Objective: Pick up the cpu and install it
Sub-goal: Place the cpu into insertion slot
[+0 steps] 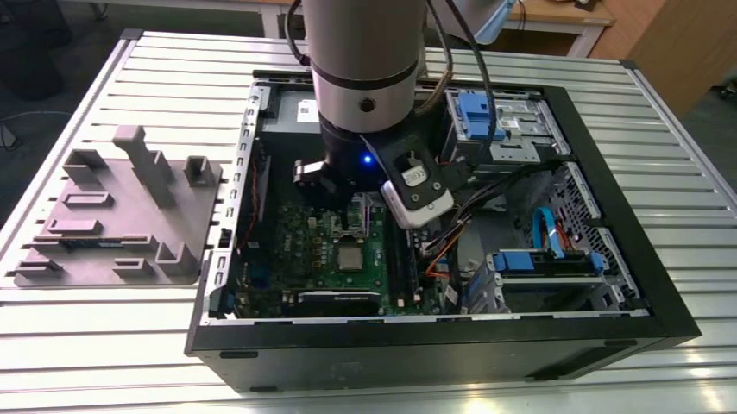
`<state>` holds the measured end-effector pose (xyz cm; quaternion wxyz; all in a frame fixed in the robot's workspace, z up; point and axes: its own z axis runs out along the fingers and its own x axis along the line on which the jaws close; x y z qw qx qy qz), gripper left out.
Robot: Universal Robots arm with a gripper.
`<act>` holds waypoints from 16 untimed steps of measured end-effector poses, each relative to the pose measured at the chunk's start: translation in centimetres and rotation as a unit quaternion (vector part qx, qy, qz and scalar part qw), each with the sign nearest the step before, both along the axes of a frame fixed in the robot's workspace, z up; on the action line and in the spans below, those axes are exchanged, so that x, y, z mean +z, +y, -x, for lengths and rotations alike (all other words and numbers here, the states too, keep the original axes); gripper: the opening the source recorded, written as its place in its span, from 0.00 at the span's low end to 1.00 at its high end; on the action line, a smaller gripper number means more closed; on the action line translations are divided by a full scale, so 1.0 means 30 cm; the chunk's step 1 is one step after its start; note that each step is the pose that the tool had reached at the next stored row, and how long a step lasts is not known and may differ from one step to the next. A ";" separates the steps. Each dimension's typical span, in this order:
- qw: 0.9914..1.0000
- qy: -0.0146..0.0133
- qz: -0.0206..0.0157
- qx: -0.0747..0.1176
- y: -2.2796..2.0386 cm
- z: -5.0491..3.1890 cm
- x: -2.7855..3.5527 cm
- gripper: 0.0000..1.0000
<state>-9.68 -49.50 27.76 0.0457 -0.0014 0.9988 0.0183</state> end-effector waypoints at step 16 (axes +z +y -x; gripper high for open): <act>1.000 -0.017 0.000 0.000 0.000 0.001 0.024 0.54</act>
